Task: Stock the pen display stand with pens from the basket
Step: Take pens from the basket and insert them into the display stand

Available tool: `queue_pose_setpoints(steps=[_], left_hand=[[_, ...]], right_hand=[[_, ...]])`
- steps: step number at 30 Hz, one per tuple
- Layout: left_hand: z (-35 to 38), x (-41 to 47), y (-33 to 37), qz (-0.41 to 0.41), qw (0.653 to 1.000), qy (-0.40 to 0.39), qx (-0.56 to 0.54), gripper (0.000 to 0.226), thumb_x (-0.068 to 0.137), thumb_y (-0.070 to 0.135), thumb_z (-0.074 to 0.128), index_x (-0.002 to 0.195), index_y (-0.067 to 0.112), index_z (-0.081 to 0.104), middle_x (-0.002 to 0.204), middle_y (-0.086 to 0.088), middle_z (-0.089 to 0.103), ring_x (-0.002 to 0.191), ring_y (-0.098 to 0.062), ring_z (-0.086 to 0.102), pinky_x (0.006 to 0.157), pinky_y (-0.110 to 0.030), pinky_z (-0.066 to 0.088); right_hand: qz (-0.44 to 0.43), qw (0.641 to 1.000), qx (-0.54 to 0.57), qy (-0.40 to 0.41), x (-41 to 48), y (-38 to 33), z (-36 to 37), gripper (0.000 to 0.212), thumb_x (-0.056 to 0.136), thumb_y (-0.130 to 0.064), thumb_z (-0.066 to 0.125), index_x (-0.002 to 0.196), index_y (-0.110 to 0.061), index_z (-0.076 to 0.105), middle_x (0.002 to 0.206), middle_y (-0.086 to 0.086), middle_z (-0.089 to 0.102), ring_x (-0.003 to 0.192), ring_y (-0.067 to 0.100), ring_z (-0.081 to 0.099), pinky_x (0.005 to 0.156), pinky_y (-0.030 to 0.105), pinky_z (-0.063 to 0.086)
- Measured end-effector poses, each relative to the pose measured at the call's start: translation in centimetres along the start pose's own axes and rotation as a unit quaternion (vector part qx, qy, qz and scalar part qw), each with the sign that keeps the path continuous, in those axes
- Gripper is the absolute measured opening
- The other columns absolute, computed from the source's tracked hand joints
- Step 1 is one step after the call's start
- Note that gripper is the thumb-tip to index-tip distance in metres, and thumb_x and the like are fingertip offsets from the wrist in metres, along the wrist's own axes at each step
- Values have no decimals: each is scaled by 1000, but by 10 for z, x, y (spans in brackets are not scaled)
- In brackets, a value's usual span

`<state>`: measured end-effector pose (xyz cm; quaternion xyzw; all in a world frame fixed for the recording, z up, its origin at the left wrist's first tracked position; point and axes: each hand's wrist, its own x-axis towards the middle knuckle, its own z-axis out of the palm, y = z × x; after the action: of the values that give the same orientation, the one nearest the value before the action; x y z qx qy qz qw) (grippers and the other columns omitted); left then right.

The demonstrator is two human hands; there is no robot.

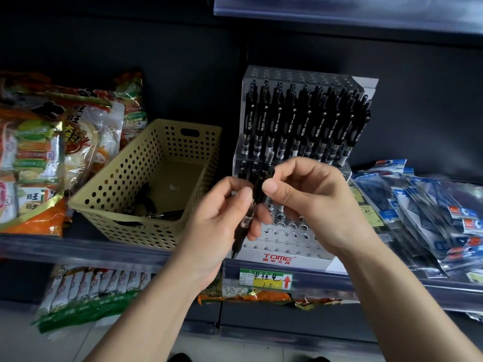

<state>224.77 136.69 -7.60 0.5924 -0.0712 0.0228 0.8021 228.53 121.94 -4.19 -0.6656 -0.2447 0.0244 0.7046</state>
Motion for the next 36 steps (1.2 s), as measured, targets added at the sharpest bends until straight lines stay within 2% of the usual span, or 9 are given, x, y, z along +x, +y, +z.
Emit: queue_pose_setpoints(steps=[2,4,7,9,13,17,22,26,36], left_hand=[[0,0,1,18,998,14,58,14,89,32,55,87,20,62,69,-2,64,65,-15,57,59,-24,47],[-5,1,3,67,975,45,206,9,84,31,58,86,24,62,75,3,66,70,-7,61,66,-18,49],[-17,2,7,146,887,108,424,6,86,20,61,87,25,65,81,16,64,78,0,60,68,-6,43],[-28,4,10,168,822,137,526,9,86,16,63,93,18,69,85,13,63,73,-2,58,66,-7,41],[-51,11,8,91,726,143,667,30,87,23,63,114,11,66,107,-4,64,95,-23,59,82,-30,45],[-57,12,7,-21,671,120,732,45,95,32,48,134,10,49,129,-11,56,111,-29,56,90,-40,45],[-54,12,6,-10,659,116,743,38,98,25,39,132,13,50,128,-7,61,105,-25,63,85,-38,48],[-55,13,5,-13,652,113,750,35,98,24,38,128,14,53,123,-5,64,100,-25,64,78,-36,50],[-59,12,6,-8,662,109,741,35,99,28,35,126,15,53,116,-5,66,97,-25,64,73,-36,52]], right_hand=[[-24,997,-69,30,1,-1,-2,17,75,-20,70,75,-5,62,62,4,61,49,7,50,45,16,40],[-49,992,-94,68,1,-5,-5,14,77,-25,70,74,-12,63,65,8,65,54,17,56,45,21,44],[-89,974,-149,146,2,-8,-14,14,81,-28,73,74,-21,63,70,4,69,66,23,66,52,29,50],[-109,947,-232,194,3,-6,-20,14,81,-29,74,75,-20,65,68,0,68,66,20,66,56,31,50],[-119,899,-348,238,4,2,-24,13,82,-28,73,75,-22,65,64,-15,62,56,4,57,55,20,46],[-135,888,-369,238,4,16,-18,13,82,-28,73,75,-26,63,64,-21,60,58,2,59,55,18,49],[-135,881,-388,232,1,34,-13,14,82,-27,73,75,-18,66,61,-15,59,57,-3,56,53,17,47],[-133,869,-424,217,0,41,-12,17,81,-25,74,71,-14,66,57,-12,58,52,7,56,48,18,45],[-86,865,-464,171,-1,50,-10,27,81,-26,74,62,-17,58,48,-9,54,44,12,52,46,25,45]])
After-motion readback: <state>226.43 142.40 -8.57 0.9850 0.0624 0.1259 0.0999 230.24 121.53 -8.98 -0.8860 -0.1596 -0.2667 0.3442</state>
